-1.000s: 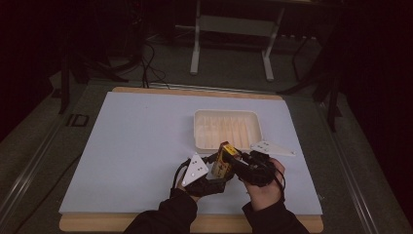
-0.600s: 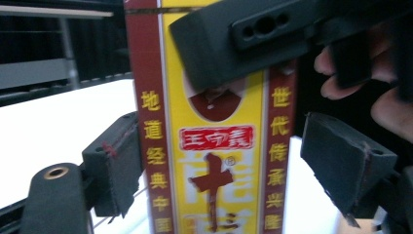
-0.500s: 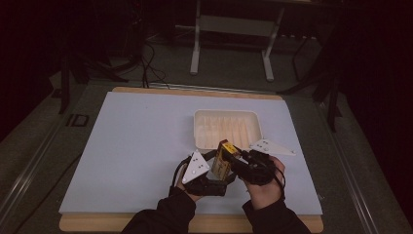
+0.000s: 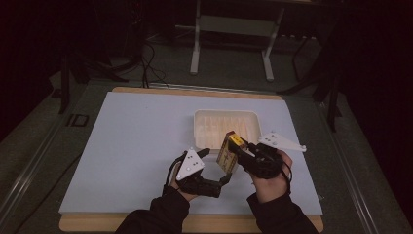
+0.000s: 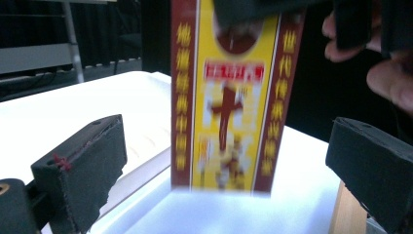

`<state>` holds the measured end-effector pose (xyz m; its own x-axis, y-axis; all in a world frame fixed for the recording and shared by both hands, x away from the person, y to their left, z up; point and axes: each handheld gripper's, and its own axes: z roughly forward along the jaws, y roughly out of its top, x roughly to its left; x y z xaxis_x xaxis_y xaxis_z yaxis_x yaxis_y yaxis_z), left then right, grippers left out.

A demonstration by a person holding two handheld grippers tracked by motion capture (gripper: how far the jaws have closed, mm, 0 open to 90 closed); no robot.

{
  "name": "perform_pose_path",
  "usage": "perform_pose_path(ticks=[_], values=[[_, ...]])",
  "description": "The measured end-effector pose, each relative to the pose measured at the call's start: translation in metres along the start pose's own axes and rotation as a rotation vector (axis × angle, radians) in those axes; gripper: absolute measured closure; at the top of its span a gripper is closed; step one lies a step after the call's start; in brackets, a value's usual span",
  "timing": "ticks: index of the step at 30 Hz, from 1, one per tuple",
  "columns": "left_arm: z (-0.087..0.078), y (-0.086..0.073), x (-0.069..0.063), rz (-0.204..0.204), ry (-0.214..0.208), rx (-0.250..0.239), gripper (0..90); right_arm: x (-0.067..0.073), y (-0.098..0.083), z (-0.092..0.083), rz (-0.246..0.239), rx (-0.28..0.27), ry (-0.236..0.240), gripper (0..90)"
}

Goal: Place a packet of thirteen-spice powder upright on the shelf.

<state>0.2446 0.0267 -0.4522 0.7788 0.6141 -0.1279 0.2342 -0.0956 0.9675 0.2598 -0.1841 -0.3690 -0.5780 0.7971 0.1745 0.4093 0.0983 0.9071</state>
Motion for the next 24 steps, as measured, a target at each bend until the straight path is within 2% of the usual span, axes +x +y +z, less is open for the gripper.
perform_pose_path(ticks=[6,8,13,17,19,24], values=[[-0.007,-0.007,0.003,-0.009,0.015,0.002,2.2,-0.007,0.012,-0.002,-0.017,-0.044,-0.043,67.8],[-0.012,-0.013,0.008,-0.029,0.019,0.010,2.2,-0.013,0.018,-0.001,-0.014,-0.069,-0.069,67.8],[-0.018,-0.023,0.012,-0.048,0.025,0.033,2.3,-0.024,0.027,0.001,-0.016,-0.088,-0.112,67.8],[-0.023,-0.030,0.015,-0.053,-0.002,0.045,2.3,-0.033,0.032,0.005,-0.031,-0.103,-0.141,67.7],[-0.025,-0.033,0.015,-0.045,0.003,0.047,2.3,-0.038,0.034,0.007,-0.043,-0.108,-0.161,67.7],[-0.030,-0.037,0.017,-0.058,0.026,0.053,2.3,-0.051,0.039,0.014,-0.050,-0.120,-0.223,67.7]])
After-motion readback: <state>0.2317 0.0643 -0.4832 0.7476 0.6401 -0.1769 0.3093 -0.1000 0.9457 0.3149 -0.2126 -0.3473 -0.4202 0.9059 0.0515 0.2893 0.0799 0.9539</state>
